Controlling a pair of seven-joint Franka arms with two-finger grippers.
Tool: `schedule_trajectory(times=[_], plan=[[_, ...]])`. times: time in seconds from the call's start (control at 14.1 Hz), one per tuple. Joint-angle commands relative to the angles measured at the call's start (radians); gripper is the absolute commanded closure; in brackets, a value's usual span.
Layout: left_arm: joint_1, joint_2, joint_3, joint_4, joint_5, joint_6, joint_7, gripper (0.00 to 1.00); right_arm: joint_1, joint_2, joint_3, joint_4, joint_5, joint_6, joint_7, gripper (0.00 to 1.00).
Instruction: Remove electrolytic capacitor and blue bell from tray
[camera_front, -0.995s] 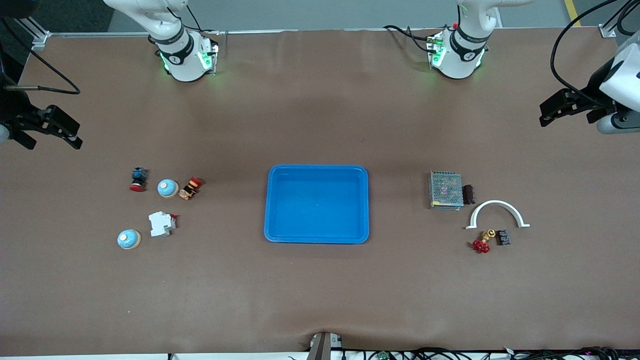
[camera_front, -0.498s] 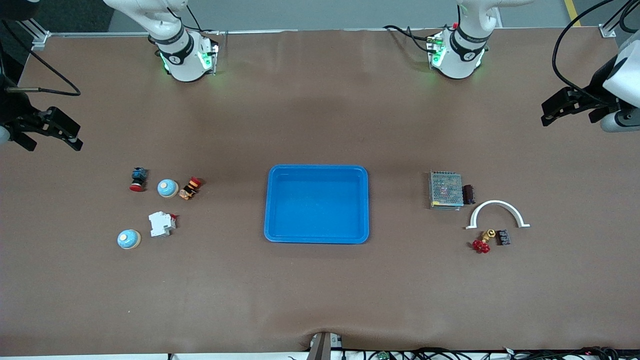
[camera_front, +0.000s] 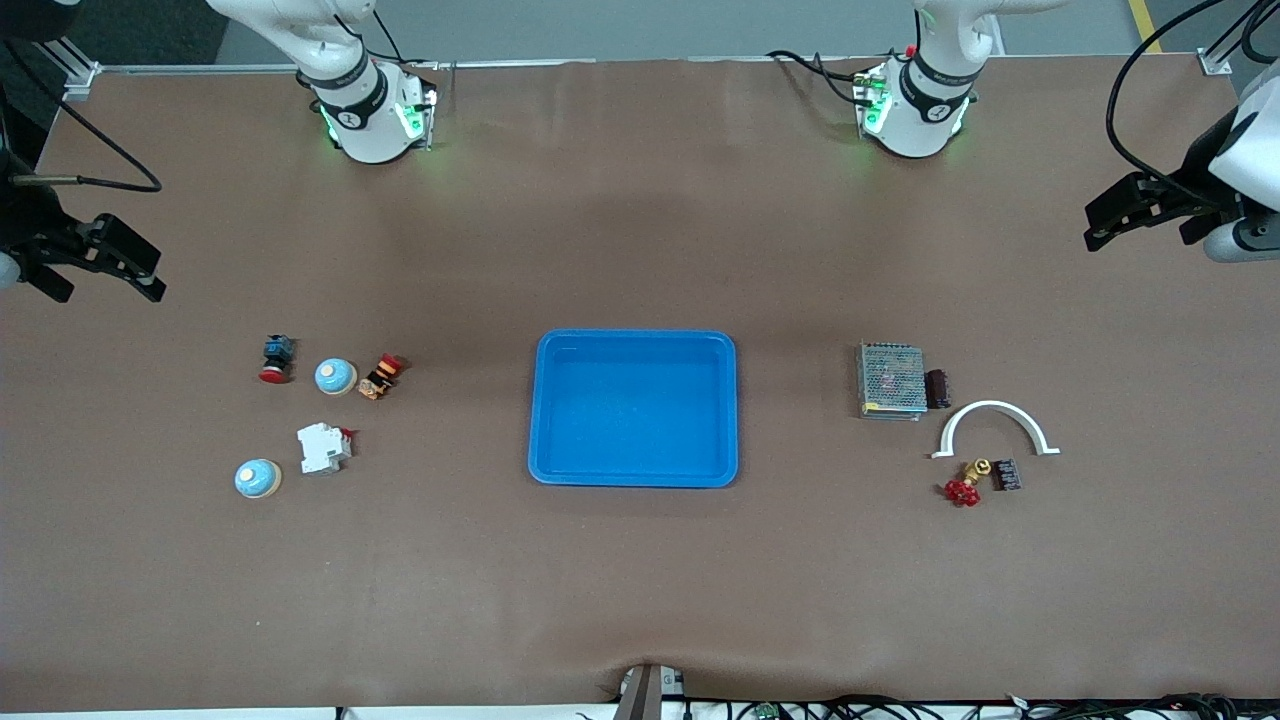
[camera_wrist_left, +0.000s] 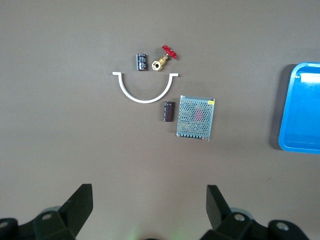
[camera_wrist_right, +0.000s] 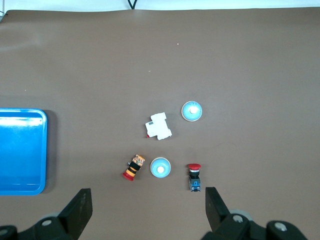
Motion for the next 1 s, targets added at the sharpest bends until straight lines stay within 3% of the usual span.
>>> schedule_trajectory(times=[0.0,0.92], plan=[[0.006,-0.019,-0.002,0.004,-0.006,-0.015,0.005,0.00,-0.015,0.003,0.011,0.004,0.005,0.001,0.009,0.00],[0.007,-0.026,-0.002,0.002,-0.006,-0.022,0.015,0.00,-0.013,0.005,0.011,0.006,0.005,0.004,0.007,0.00]])
